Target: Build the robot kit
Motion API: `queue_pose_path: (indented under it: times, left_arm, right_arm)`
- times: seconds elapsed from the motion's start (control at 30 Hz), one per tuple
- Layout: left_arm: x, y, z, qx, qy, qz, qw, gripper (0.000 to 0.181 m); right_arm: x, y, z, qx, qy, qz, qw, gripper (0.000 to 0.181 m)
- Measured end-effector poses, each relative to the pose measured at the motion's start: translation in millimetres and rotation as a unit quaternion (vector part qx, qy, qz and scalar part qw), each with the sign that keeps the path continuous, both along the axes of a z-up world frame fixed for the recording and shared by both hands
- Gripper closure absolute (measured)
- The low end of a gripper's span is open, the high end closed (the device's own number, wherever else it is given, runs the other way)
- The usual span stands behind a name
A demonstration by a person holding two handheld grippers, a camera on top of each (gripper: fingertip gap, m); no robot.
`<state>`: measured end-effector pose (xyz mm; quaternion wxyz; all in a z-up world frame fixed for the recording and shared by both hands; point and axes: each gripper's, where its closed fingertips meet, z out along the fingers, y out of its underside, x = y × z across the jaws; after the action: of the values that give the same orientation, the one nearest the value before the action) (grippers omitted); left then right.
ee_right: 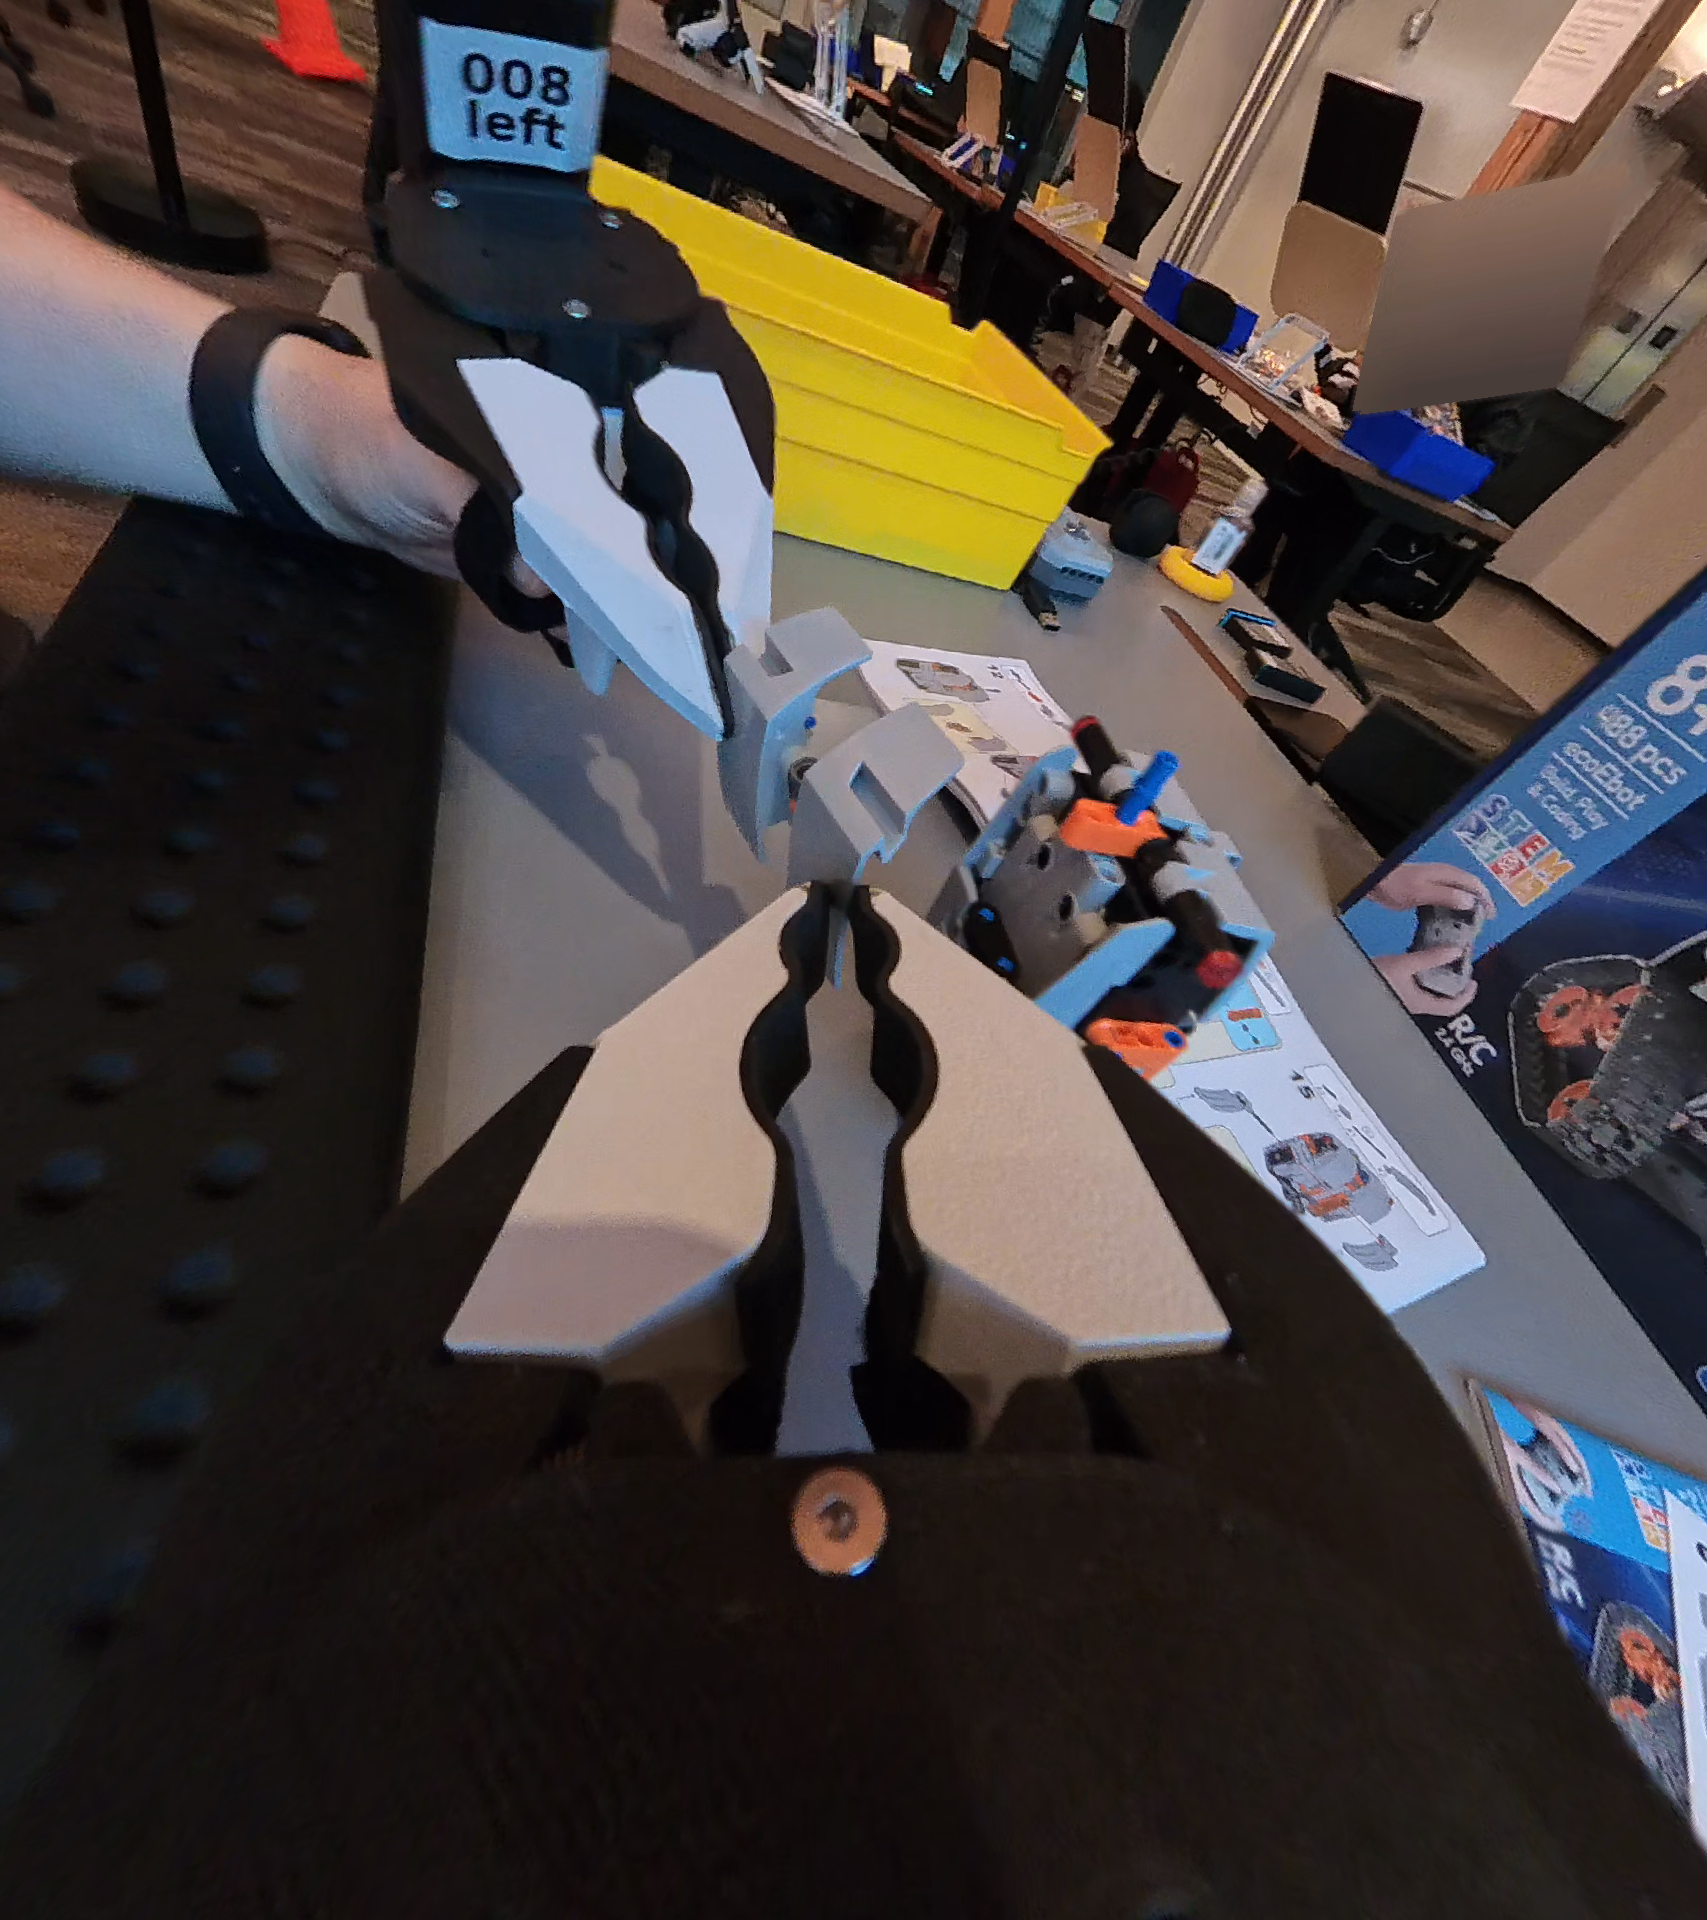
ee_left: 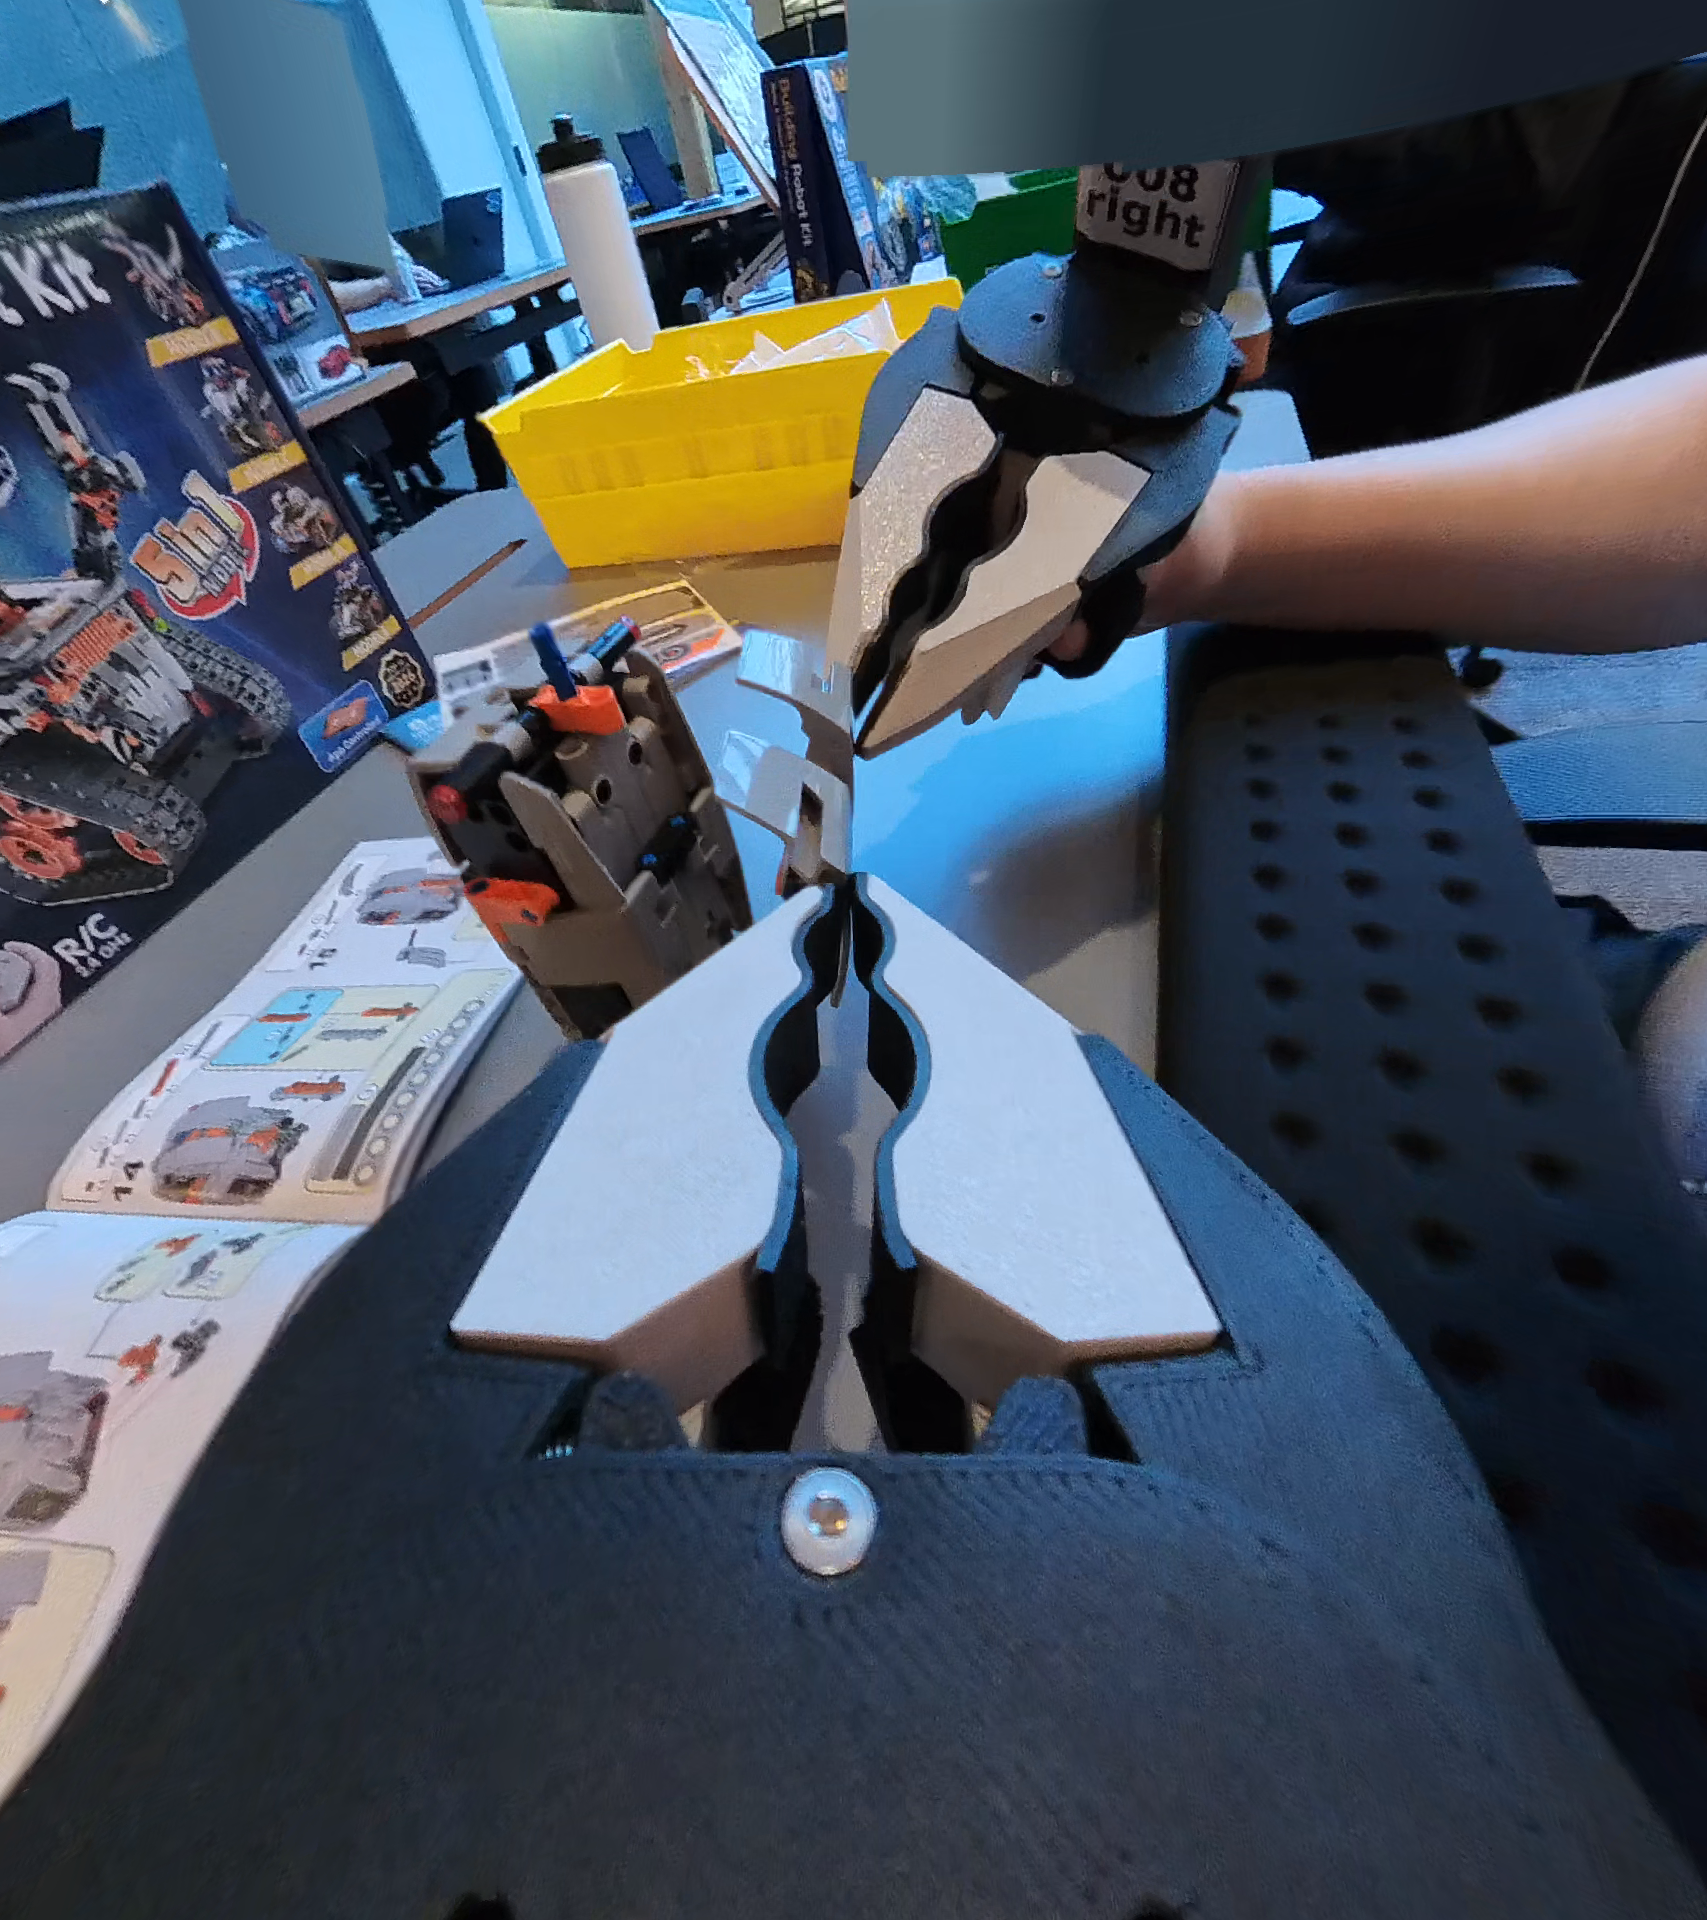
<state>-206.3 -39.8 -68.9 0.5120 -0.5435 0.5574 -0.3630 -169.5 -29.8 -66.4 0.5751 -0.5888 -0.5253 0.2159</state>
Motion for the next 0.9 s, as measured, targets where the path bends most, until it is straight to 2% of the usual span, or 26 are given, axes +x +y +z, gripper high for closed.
queue_pose_path:
  times: [0.17, 0.5, 0.9]
  left_arm:
    - [-16, -4, -3, -0.059, -0.026, -0.029, 0.998, 0.181]
    - [-19, 5, -3, -0.148, -0.047, -0.038, 0.987, 0.181]
    - [-23, 14, -13, -0.213, -0.037, -0.046, 0.975, 0.181]
  right_arm:
    - [-16, -9, 0, -0.01, 0.024, 0.03, 0.999, 0.18]
    - [-22, -8, 7, 0.006, 0.041, 0.043, 0.998, 0.18]
    - [-25, 2, -3, -0.044, 0.044, 0.052, 0.997, 0.179]
